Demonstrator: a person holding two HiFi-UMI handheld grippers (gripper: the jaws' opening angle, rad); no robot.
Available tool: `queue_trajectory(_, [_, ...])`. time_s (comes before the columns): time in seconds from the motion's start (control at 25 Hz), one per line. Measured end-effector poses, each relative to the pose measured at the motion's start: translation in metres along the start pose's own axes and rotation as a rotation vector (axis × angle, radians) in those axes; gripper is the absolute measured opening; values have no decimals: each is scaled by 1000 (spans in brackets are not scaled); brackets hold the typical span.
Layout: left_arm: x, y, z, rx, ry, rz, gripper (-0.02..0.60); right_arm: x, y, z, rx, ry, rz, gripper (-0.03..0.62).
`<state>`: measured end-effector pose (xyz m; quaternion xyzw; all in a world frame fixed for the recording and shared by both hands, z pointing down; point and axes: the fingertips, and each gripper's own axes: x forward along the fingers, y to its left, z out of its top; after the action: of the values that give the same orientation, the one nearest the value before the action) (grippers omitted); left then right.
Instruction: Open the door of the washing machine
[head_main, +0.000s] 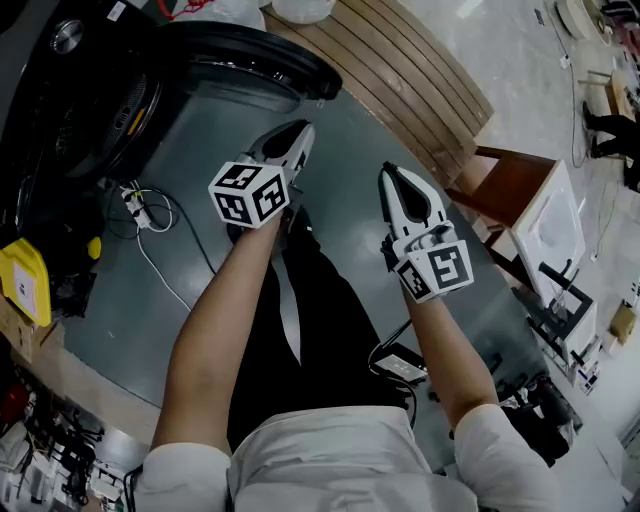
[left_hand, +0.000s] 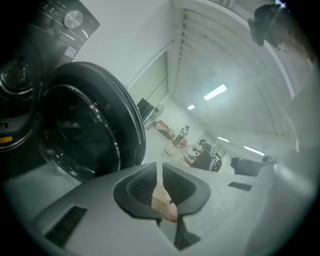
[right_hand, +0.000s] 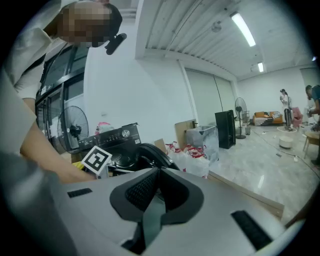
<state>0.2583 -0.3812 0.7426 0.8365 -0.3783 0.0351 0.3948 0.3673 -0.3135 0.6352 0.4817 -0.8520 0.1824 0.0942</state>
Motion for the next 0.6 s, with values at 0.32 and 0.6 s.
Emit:
queue_trajectory(0.32, [-176,-24,94,122,-205,106,26,-2,32,95,-36,-138,88,35])
queue_trajectory(0.6, [-344,-98,204,403,-362,270,24,-50,89,239,-137,-288,196,35])
